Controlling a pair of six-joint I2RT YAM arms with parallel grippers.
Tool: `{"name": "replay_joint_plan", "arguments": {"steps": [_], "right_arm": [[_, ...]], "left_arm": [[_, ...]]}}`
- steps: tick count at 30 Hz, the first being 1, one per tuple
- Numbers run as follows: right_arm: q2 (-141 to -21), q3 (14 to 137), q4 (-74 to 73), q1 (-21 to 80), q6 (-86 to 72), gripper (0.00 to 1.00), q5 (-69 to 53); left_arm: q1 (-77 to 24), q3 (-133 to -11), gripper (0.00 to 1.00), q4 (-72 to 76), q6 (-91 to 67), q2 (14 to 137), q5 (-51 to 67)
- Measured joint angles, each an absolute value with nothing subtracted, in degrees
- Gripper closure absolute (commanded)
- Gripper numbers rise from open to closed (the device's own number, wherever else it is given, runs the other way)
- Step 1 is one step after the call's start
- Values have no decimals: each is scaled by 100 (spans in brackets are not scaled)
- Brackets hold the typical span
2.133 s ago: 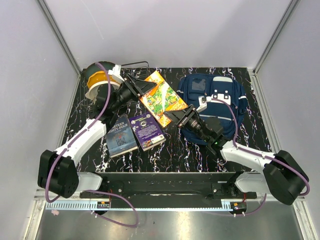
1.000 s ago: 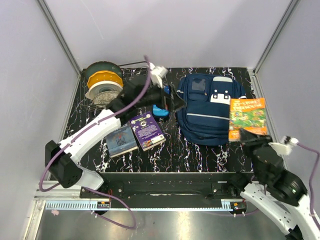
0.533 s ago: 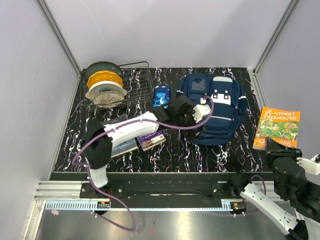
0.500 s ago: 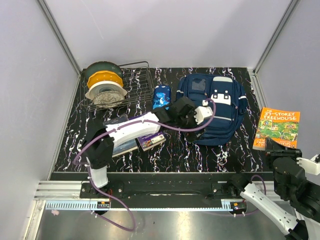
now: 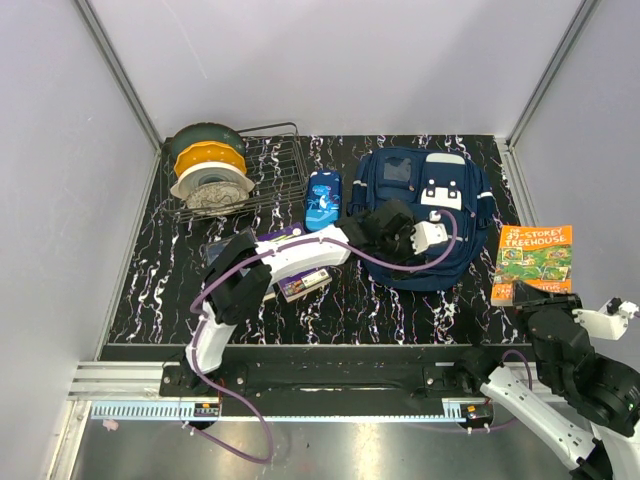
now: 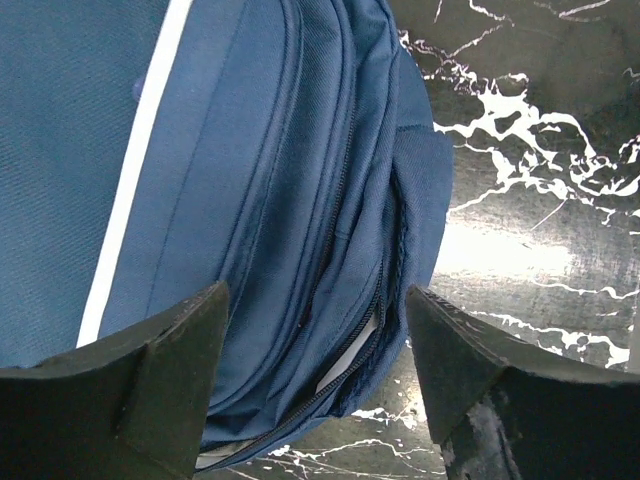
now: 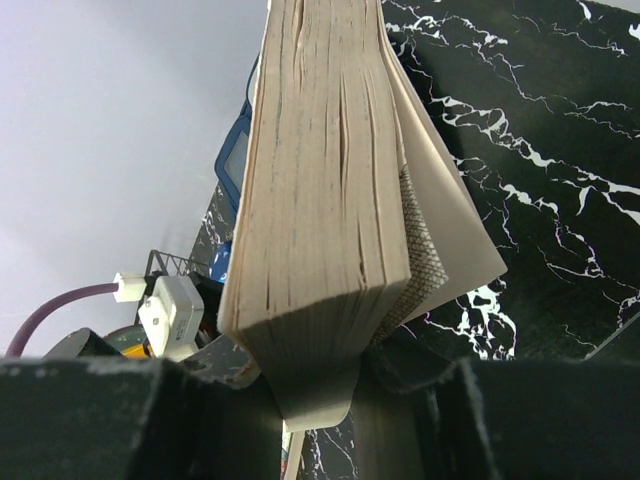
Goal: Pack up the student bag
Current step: Place the book in the student bag.
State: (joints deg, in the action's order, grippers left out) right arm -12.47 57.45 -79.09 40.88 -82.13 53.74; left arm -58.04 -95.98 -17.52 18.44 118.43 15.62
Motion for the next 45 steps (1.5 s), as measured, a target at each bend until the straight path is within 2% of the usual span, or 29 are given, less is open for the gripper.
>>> {"name": "replay_joint_plan", "arguments": {"steps": [1,3,8,14,17,18,21,36,45], "right_arm": [[-1245,5725,-7907,4088,-8213,100,5358],[-1229,5699,-7900,4088,-8213,100,5325],[-1199,5693,-7870,4088,-8213,100,5315],[-1201,5680,-7811,4088,-8204,100,5282],[-1201,5603,-7719,4088,-8189,100,5253],[-1201,5577,-7699,4088,-8189,100,5234],[-1201,5524,-7638,4088,-8187,100,5159],[-1046,5520,-7797,4091,-8224,100,5081],[-718,5782,-7985,4091,-8333,100,5006]], "left_arm": [[-5804,-9598,33,-1756,1855,11880,1575],[-5811,-9598,35,-1767,1890,11948,1608],[-5846,-9605,51,-1756,1907,12090,1647],[-5894,-9883,51,-1780,1903,12449,1651],[-5898,-10029,65,-1798,1885,12602,1647],[-5898,-10051,80,-1806,1881,12621,1643],[-5894,-10082,100,-1824,1828,12641,1647],[-5935,-10383,100,-2351,1492,12438,1243],[-5894,-11386,100,-2709,1229,12068,784]]}}
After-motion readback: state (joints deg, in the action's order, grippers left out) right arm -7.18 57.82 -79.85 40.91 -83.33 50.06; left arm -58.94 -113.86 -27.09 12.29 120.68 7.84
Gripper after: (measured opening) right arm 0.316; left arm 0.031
